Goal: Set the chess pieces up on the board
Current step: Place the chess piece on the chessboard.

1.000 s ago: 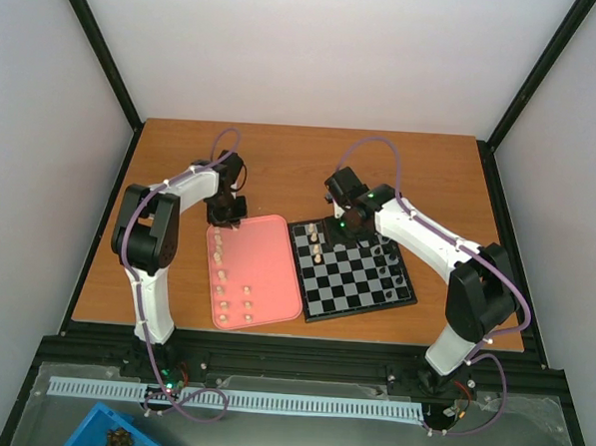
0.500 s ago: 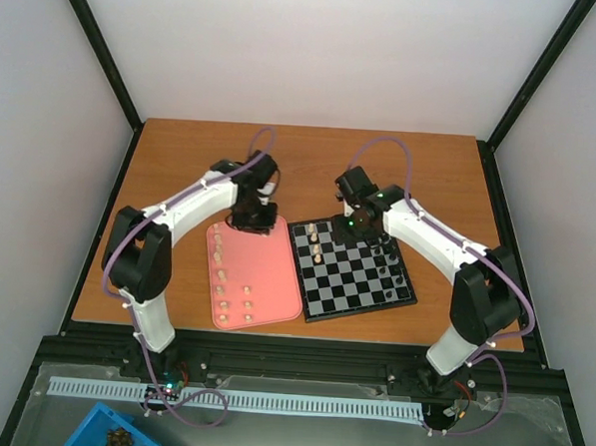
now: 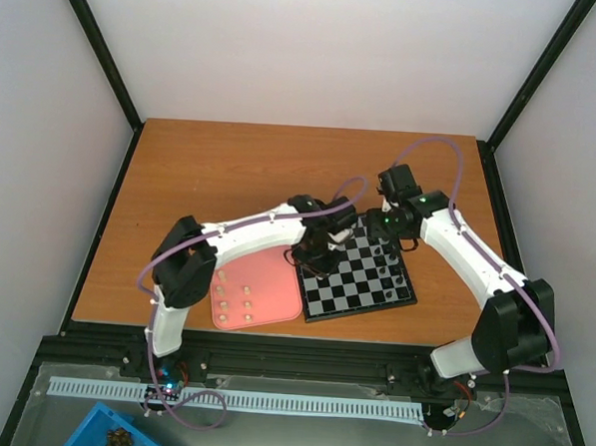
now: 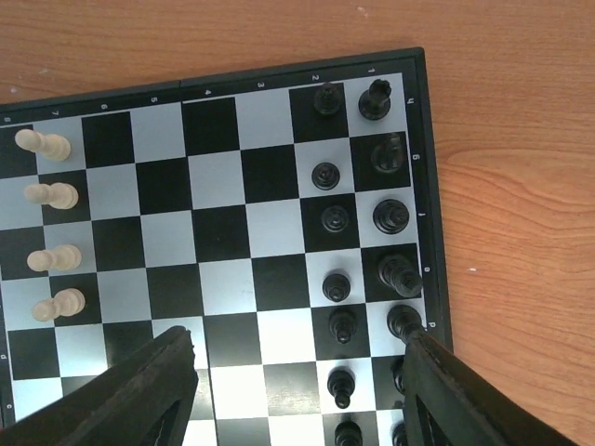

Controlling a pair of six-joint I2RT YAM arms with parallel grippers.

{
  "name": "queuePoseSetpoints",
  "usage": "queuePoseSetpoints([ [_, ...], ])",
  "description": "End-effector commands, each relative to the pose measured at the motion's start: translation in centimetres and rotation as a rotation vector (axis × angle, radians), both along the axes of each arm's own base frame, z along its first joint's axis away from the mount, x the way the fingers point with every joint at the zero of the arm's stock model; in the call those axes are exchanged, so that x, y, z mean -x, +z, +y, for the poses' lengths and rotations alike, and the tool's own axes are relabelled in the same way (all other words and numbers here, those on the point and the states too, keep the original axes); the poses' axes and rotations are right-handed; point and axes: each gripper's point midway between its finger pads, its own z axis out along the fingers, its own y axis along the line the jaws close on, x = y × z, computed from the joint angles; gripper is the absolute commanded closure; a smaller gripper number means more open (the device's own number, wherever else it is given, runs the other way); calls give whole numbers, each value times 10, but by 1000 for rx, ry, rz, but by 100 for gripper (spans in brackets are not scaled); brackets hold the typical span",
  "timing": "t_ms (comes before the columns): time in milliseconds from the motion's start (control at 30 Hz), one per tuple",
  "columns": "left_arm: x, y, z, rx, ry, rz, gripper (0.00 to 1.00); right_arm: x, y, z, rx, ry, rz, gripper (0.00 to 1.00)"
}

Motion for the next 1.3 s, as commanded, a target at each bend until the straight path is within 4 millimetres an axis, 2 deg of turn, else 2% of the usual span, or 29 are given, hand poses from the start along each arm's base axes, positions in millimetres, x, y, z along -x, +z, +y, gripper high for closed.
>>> queuePoseSetpoints([
  [0, -4, -5, -11, -40, 11, -44, 99, 1, 13, -6, -3, 0, -45, 39],
  [333, -33, -28, -14, -84, 97, -158, 99, 9, 31, -16, -5, -6, -97, 38],
  [600, -37, -37, -23, -82, 85, -146, 99, 8, 28, -20, 0, -8, -84, 38],
  [1267, -51, -58, -6, -108, 130, -125, 99, 7, 15, -22, -4, -13, -54, 38],
])
